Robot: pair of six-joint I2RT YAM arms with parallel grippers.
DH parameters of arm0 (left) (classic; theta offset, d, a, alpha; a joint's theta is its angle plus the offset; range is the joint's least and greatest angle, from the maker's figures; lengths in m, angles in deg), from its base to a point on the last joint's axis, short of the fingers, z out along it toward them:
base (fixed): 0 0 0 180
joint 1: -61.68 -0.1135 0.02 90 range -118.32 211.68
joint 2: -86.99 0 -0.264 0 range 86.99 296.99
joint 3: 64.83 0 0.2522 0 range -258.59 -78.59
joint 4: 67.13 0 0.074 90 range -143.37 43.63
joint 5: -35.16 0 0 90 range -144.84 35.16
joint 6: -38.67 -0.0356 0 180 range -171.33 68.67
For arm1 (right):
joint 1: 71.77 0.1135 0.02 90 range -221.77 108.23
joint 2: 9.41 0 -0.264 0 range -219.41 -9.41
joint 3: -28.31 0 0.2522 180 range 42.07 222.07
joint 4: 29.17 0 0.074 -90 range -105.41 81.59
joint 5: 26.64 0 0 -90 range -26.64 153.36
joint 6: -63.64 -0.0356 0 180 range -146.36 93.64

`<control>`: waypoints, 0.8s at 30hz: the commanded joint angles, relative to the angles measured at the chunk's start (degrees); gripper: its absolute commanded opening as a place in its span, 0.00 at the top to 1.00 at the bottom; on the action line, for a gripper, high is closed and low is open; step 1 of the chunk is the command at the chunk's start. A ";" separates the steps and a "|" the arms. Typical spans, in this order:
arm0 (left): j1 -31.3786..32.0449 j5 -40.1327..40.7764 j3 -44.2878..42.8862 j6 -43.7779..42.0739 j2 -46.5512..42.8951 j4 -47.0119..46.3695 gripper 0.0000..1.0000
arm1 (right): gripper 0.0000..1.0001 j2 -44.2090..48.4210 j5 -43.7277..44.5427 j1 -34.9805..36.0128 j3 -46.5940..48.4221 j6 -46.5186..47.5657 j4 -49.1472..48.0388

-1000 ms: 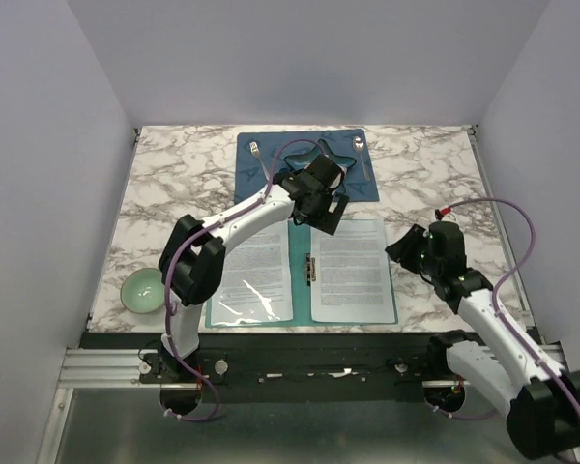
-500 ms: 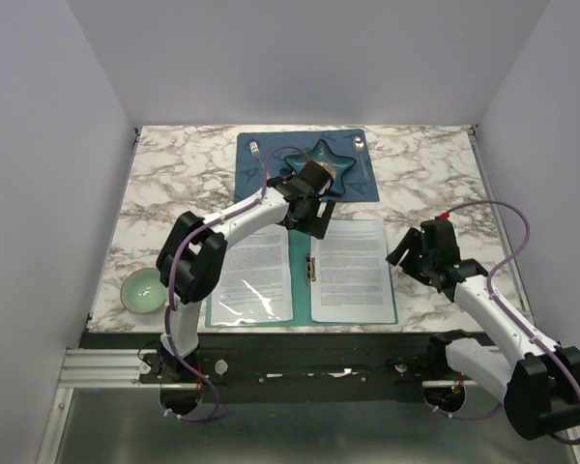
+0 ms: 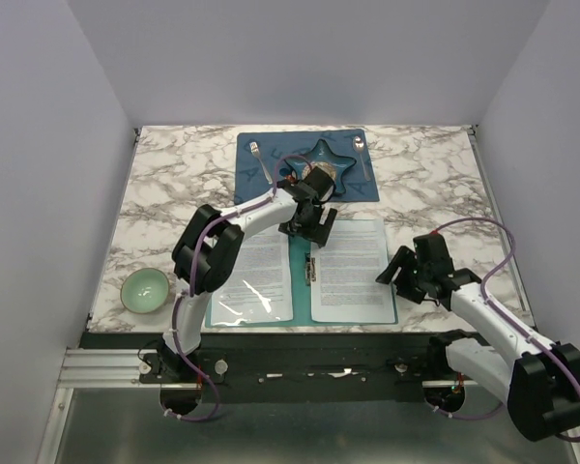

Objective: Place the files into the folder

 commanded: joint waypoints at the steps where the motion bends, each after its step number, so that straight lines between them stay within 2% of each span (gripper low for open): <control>1: -0.34 -3.24 -2.54 -0.29 1.72 -0.24 0.01 | 0.24 -0.11 -3.21 1.28 -2.19 -0.89 2.60; 9: -0.43 -4.73 -4.30 -3.19 5.85 -0.59 0.01 | 0.24 0.68 -3.92 5.75 -3.68 -4.48 3.92; 21: -0.70 -6.05 -5.79 -8.99 7.26 -0.41 0.01 | 0.23 -0.11 -2.69 13.57 -4.48 -11.87 3.04; 24: -0.70 -6.66 -6.67 -9.96 7.52 0.11 0.01 | 0.23 -0.37 -1.64 13.67 -4.22 -11.96 3.74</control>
